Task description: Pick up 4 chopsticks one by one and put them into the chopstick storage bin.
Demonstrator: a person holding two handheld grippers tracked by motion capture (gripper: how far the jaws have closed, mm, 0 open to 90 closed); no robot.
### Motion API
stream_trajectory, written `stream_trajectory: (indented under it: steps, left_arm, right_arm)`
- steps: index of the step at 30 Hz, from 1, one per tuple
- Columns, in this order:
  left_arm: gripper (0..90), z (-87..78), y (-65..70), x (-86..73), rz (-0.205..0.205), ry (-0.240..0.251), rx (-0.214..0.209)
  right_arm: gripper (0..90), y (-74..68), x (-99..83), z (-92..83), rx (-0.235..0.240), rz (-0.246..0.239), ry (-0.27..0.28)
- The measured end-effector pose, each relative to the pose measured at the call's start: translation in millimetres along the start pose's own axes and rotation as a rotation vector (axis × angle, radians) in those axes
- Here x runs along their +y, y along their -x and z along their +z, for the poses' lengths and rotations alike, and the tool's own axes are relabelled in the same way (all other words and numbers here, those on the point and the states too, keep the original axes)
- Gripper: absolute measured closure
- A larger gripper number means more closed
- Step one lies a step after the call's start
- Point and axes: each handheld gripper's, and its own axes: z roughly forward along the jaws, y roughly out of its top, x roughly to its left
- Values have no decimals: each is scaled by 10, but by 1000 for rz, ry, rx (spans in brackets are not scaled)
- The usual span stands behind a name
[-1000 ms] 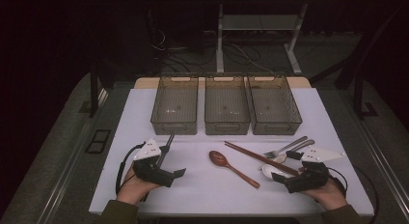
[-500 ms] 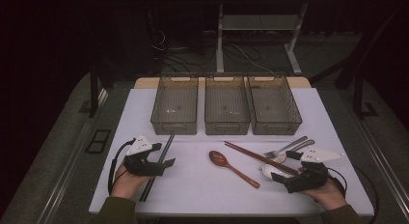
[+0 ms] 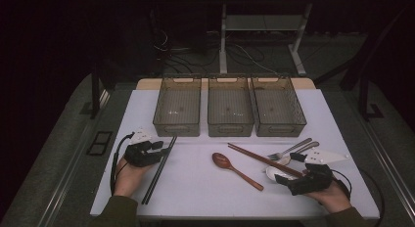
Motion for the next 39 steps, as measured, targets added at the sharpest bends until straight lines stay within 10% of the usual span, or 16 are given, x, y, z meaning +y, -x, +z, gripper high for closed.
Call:
stream_trajectory:
  steps: [12,39]
  left_arm:
    - [649,275,-84,123,-63,-71,12]
    - [770,369,9,154,25,-152,54]
  right_arm:
    - [14,19,-4,-2,-4,11,6]
    - [14,18,-4,-9,-10,13,10]
